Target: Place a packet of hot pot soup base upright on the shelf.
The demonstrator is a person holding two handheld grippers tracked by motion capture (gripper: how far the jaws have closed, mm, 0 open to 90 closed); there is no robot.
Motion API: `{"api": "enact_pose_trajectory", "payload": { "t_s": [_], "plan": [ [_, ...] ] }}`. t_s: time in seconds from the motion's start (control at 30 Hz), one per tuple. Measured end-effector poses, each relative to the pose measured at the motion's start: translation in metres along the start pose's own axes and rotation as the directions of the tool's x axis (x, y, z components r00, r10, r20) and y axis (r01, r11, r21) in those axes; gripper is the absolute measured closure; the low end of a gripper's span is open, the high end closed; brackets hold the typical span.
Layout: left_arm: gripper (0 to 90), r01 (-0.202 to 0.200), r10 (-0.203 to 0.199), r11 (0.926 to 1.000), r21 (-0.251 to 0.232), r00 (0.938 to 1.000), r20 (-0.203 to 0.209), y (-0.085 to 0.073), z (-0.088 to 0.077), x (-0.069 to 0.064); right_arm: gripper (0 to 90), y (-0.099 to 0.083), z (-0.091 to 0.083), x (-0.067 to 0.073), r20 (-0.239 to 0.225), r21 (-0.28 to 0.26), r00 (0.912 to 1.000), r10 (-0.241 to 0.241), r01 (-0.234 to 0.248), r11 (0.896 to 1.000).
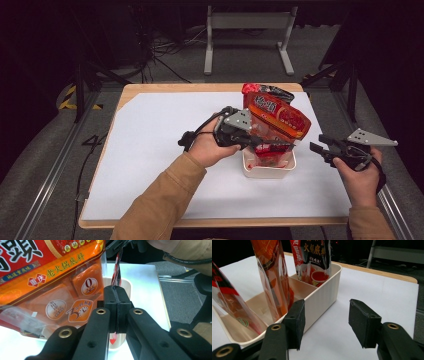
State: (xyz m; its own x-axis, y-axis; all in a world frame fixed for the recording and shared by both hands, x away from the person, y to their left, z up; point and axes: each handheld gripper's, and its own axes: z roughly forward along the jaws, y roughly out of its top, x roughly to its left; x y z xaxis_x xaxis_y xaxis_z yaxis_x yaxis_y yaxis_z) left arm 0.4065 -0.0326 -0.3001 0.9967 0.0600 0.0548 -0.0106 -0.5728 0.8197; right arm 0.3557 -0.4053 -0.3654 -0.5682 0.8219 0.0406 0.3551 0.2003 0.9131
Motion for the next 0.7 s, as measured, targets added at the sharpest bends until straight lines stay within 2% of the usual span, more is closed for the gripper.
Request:
{"api": "enact_pose_trajectory", "payload": {
  "t_s": [0.43,0.7],
  "plan": [
    [89.7,-0.007,0.007,0.9996,0.026,0.9999,0.013,-0.002,0.013,-0.002,47.2,0.000,0.001,0.001,-0.001,0.002,1.0000,0.006,-0.006,1.000],
    [88.1,0.010,-0.011,0.9998,0.019,0.9996,0.026,-0.006,0.019,0.000,47.0,-0.001,0.001,0.000,-0.003,0.001,1.0000,0.004,-0.004,1.000]
  ]
}}
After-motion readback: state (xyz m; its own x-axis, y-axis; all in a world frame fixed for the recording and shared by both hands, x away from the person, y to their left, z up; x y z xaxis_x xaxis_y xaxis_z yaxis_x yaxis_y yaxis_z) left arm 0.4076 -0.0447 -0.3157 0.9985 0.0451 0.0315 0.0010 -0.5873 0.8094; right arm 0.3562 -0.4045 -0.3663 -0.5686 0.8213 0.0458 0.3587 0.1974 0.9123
